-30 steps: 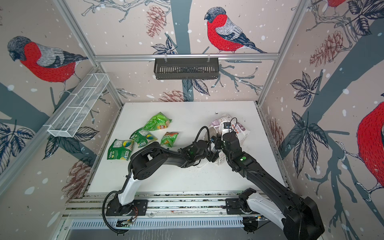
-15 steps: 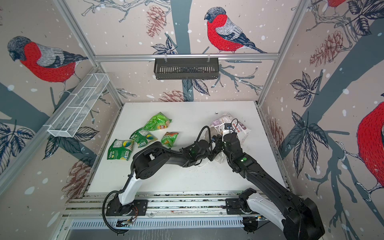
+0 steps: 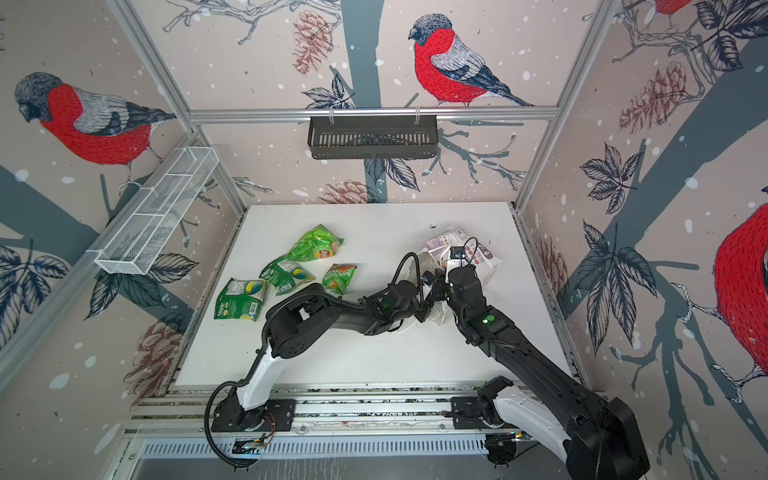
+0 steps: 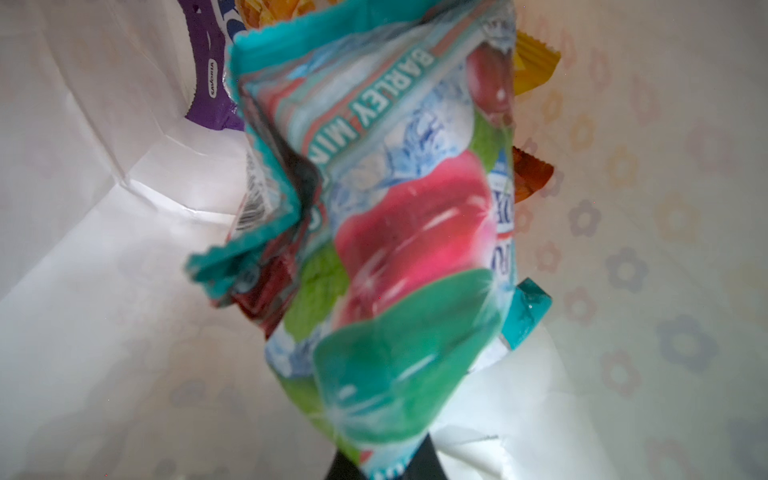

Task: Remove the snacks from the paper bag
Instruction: 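Close the left gripper on the teal FOX's Blossom packet and lift it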

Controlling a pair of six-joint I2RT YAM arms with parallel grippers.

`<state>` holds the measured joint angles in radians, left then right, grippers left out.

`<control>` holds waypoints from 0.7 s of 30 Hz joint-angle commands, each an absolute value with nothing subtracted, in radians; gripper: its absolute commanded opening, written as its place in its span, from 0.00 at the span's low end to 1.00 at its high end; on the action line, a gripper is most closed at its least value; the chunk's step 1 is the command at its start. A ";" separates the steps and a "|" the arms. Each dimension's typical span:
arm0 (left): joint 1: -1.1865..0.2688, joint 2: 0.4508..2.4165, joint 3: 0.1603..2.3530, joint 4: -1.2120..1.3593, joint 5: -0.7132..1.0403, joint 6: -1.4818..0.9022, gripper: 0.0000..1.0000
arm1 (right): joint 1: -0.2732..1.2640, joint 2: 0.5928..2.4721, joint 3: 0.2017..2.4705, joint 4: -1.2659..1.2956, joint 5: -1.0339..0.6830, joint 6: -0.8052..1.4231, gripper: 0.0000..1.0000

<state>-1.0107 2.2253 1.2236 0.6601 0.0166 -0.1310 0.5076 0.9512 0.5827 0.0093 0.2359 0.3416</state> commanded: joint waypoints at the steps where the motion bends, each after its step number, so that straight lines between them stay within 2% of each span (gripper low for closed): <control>1: -1.011 2.216 1.209 0.661 -0.001 -0.132 0.00 | 0.505 0.945 0.580 0.043 0.233 0.353 0.29; 14: -1.011 2.202 1.180 0.691 -0.009 -0.135 0.00 | 0.497 0.946 0.571 0.049 0.243 0.360 0.29; 21: -1.011 2.149 1.090 0.791 -0.023 -0.144 0.00 | 0.493 0.939 0.578 0.048 0.259 0.354 0.29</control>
<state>-1.0107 2.1693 1.1114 0.7254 -0.0040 -0.1352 0.4950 0.9447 0.5720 0.0250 0.2443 0.3454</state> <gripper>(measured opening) 0.091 0.292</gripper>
